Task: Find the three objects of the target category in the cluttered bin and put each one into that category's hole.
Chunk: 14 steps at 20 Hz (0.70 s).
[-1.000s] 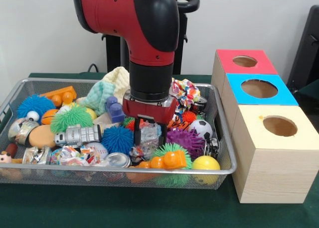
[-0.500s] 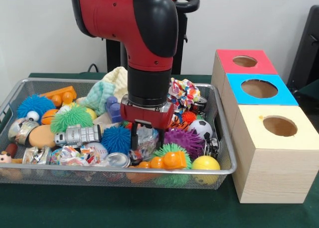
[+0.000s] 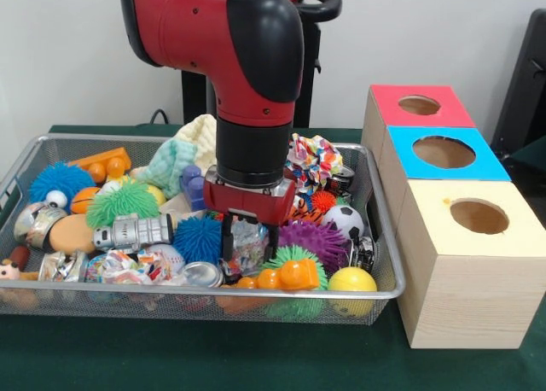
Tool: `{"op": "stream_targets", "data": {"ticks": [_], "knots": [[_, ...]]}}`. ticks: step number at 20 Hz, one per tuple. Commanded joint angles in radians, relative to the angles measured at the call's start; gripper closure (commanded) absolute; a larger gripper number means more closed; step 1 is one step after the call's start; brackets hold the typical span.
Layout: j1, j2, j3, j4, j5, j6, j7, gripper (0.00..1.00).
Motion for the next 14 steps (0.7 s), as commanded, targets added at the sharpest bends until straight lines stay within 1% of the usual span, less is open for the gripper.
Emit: {"op": "stream_targets", "data": {"ticks": [1, 4, 5, 9, 14], "knots": [[0.013, 0.05, 0.005, -0.044, -0.045, 0.099, 0.095, 0.0], [-0.006, 0.045, 0.028, -0.036, -0.057, 0.096, 0.076, 0.0], [-0.012, 0.042, 0.037, -0.031, -0.058, 0.099, 0.076, 1.0], [0.009, 0.04, 0.012, -0.054, -0.068, 0.151, 0.061, 1.0], [0.002, 0.034, 0.022, -0.05, -0.073, 0.167, 0.061, 1.0]]}}
